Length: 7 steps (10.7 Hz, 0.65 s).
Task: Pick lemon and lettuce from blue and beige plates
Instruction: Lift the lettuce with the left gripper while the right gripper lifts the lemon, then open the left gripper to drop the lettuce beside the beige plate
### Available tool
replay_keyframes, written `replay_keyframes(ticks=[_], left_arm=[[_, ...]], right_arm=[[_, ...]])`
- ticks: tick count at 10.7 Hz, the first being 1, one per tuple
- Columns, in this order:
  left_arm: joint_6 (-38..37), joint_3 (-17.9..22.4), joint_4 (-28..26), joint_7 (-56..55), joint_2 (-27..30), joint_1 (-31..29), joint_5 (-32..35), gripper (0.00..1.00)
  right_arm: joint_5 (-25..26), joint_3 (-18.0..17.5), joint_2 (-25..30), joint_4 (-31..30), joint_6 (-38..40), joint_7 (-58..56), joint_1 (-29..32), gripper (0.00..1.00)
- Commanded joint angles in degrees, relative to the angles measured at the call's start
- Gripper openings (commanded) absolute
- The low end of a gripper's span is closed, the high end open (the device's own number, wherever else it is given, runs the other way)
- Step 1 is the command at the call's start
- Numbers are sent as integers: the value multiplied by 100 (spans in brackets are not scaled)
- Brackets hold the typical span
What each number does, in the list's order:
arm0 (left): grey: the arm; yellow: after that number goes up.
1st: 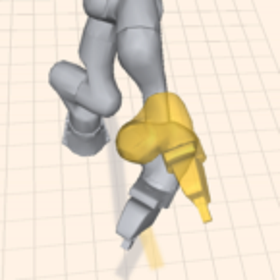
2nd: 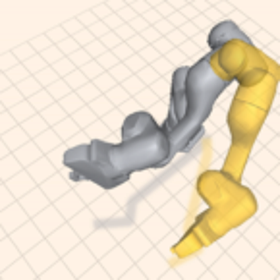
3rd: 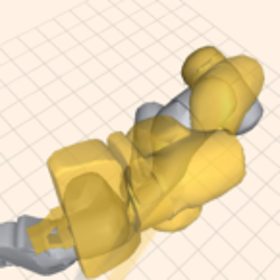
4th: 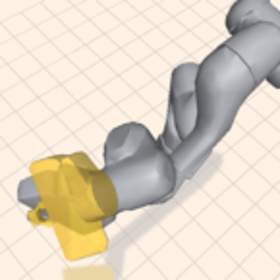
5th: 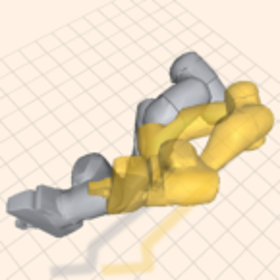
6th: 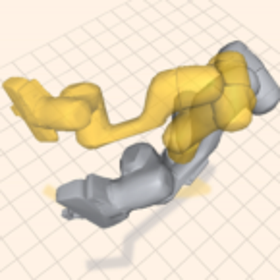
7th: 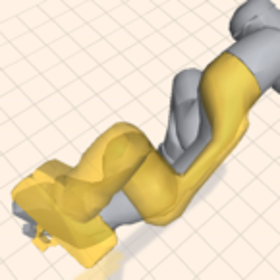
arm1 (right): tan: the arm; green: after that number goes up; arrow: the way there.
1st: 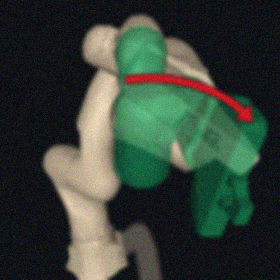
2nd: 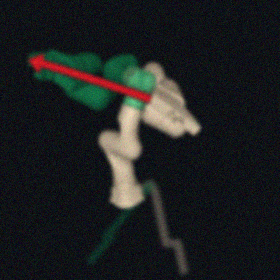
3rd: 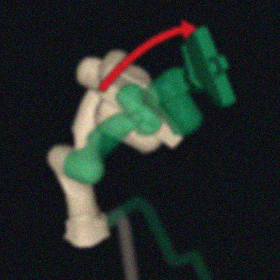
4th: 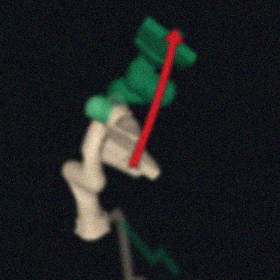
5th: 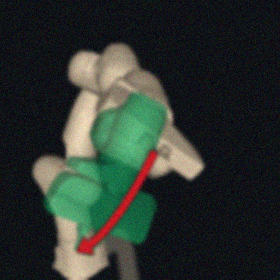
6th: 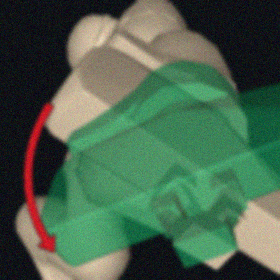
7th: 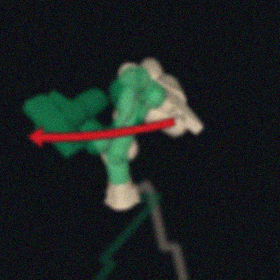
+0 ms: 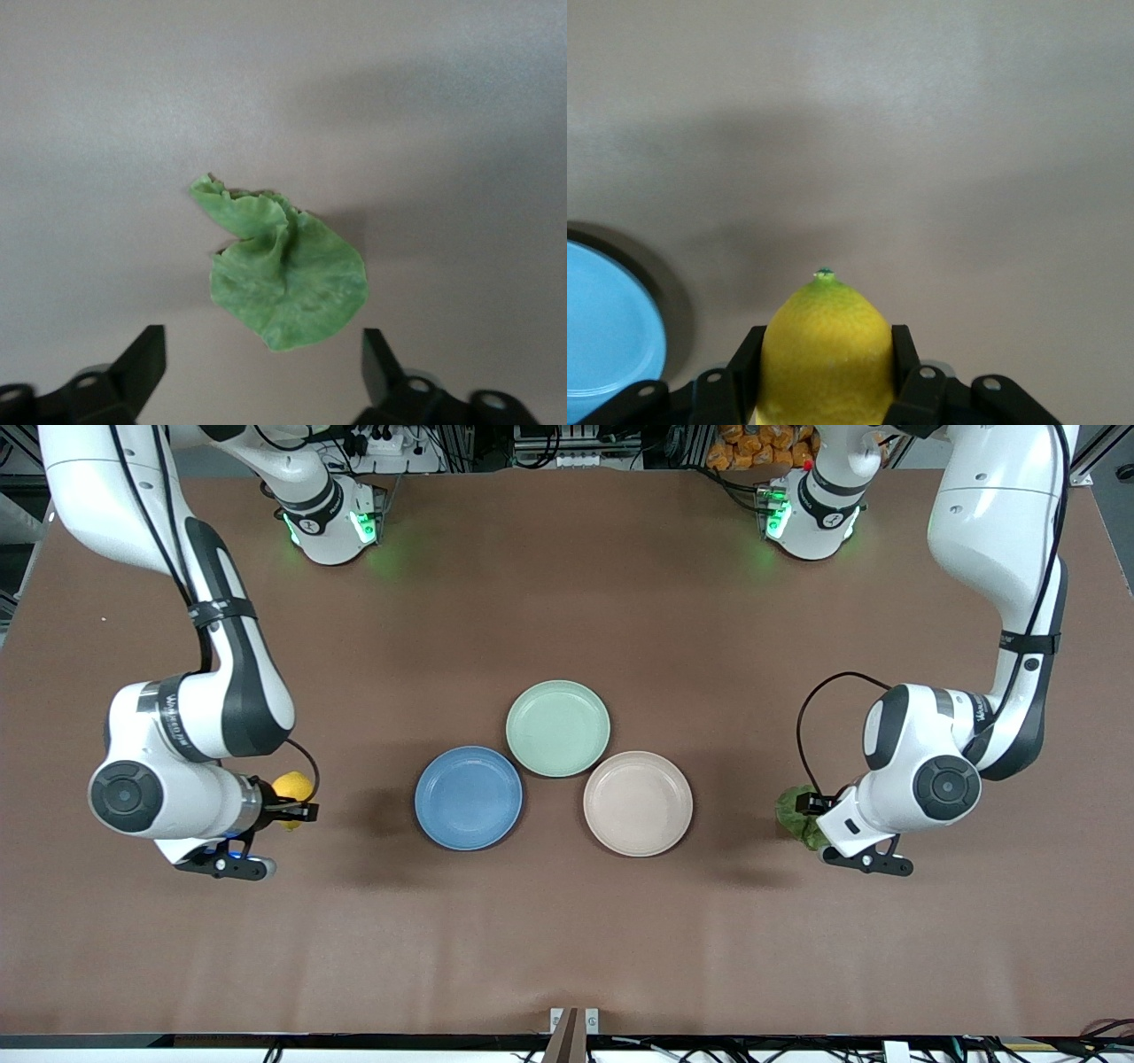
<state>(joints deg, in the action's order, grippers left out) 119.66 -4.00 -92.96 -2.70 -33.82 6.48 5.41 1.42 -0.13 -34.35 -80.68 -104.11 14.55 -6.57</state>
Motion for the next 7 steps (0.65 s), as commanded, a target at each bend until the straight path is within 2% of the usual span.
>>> replay_keyframes(ticks=[1, 3, 4, 7], left_arm=[[572, -21, -1404, -152, 1067, -163, 56, 100], [1214, -21, -2503, -178, 1805, -279, 13, 100], [1322, -30, -2847, -283, 2105, -409, 21, 100], [1323, -39, -3342, -502, 2712, -481, 12, 100]], right_arm=[[131, 160, 165, -149, 40, -355, 34, 10], [131, 442, 253, -333, -21, -776, -64, 10], [131, 513, 358, -491, -73, -926, -64, 10], [122, 654, 797, -1596, -1089, -1349, 6, 9]])
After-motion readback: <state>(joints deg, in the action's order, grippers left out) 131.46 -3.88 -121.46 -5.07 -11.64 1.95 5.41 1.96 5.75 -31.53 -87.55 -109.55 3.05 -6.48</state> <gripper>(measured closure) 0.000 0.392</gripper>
